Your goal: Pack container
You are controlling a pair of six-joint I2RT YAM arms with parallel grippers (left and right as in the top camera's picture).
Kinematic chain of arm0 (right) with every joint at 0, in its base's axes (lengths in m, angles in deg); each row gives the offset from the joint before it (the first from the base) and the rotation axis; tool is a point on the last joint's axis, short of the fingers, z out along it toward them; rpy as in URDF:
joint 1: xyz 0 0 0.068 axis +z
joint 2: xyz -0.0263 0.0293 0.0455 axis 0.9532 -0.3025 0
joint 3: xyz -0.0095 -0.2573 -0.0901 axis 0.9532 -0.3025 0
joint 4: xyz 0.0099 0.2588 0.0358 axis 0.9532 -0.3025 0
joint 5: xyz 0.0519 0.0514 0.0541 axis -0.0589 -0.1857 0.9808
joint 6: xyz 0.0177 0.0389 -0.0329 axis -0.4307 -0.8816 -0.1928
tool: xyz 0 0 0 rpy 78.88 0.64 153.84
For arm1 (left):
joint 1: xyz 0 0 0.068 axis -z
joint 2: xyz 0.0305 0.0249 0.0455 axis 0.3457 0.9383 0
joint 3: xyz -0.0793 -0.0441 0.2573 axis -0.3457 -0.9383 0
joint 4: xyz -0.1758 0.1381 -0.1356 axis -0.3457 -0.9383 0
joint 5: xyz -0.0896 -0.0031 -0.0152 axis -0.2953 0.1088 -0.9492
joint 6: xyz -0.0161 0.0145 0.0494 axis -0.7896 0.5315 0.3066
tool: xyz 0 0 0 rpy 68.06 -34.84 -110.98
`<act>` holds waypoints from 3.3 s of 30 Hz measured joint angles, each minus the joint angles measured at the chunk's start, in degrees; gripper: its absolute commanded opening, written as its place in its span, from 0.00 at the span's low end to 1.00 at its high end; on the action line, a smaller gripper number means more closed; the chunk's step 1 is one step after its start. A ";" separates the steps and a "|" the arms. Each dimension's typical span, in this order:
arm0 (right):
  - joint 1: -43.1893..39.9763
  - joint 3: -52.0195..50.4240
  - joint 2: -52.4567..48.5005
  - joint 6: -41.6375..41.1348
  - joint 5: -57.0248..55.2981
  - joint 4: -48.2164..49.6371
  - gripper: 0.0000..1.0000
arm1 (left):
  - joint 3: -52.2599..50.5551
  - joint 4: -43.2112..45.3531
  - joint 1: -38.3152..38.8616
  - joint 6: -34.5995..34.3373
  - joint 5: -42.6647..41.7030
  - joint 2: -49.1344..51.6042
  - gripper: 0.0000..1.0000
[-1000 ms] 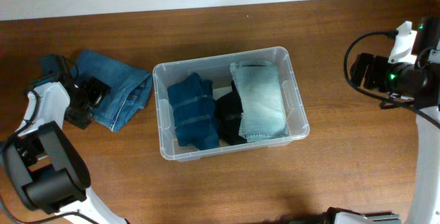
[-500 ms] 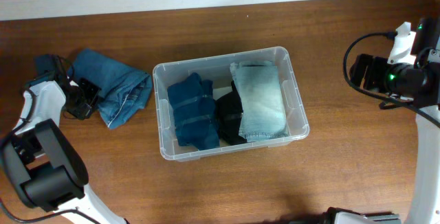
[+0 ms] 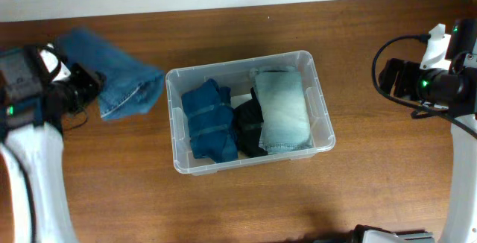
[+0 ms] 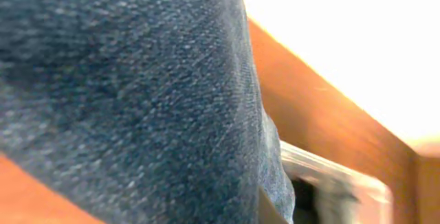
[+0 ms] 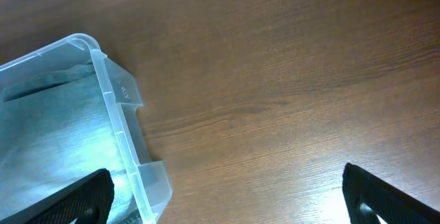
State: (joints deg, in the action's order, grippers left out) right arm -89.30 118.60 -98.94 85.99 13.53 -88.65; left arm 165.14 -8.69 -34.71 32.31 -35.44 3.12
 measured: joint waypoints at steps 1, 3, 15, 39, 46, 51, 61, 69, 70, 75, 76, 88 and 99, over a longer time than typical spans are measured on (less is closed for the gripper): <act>0.00 0.00 0.00 -0.02 0.00 0.00 0.98 | 0.07 -0.11 1.75 0.07 -0.31 -2.36 0.01; 0.00 0.00 0.00 0.02 0.00 0.02 0.99 | 0.07 -0.61 6.67 0.24 -1.05 -6.25 0.01; 0.00 0.00 0.00 -0.02 0.20 0.00 0.99 | 0.04 -2.05 34.14 0.66 -2.64 -2.43 0.00; 0.00 0.00 0.00 0.00 0.20 -0.02 0.98 | 2.91 -20.20 34.56 3.74 15.37 15.52 0.62; 0.00 0.00 0.00 0.00 0.22 0.02 0.98 | 17.11 -13.75 30.14 5.35 20.06 12.39 0.46; 0.00 0.00 0.00 -0.02 0.22 0.00 0.99 | 19.89 -6.43 31.61 5.99 17.92 10.80 0.24; 0.00 0.00 0.00 0.00 0.22 0.00 0.99 | 19.76 -10.86 41.16 6.25 8.28 29.31 0.04; 0.00 0.00 0.00 0.00 0.22 0.02 0.99 | 21.09 -23.71 47.28 7.41 -0.39 40.22 0.03; 0.00 0.00 0.00 -0.02 0.22 0.00 0.98 | 21.14 -24.11 47.87 7.58 -0.83 40.39 0.03; 0.00 0.00 0.00 0.00 0.22 0.00 0.99 | 21.68 -25.16 49.09 8.24 -1.36 40.50 0.03; 0.00 0.00 0.00 -0.02 0.22 0.00 0.98 | 22.12 -25.70 48.74 8.46 -1.18 40.50 0.03; 5.88 0.00 -0.02 5.22 3.76 2.71 0.98 | 27.39 -23.80 33.16 9.88 18.38 29.11 0.62; 16.50 0.02 -9.51 9.92 2.97 13.27 0.98 | 28.44 -18.80 19.10 10.14 25.11 25.70 0.99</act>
State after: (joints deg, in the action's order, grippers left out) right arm -72.80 118.62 -108.45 95.92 16.50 -75.38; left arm 193.57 -27.49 -15.60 42.46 -10.32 28.82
